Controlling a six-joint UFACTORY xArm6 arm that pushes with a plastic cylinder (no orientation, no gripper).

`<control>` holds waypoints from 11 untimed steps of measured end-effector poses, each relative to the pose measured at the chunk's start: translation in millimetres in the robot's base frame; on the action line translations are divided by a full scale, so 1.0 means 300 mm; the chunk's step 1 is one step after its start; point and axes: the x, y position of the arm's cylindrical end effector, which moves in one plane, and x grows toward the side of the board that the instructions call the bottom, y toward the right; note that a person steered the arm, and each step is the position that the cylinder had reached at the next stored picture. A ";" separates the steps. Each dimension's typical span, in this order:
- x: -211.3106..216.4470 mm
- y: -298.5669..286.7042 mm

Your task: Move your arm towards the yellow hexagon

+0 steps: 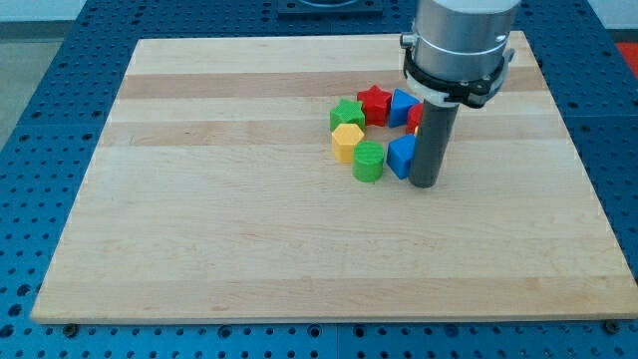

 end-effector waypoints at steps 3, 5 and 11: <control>0.134 -0.080; 0.152 -0.355; -0.034 -0.345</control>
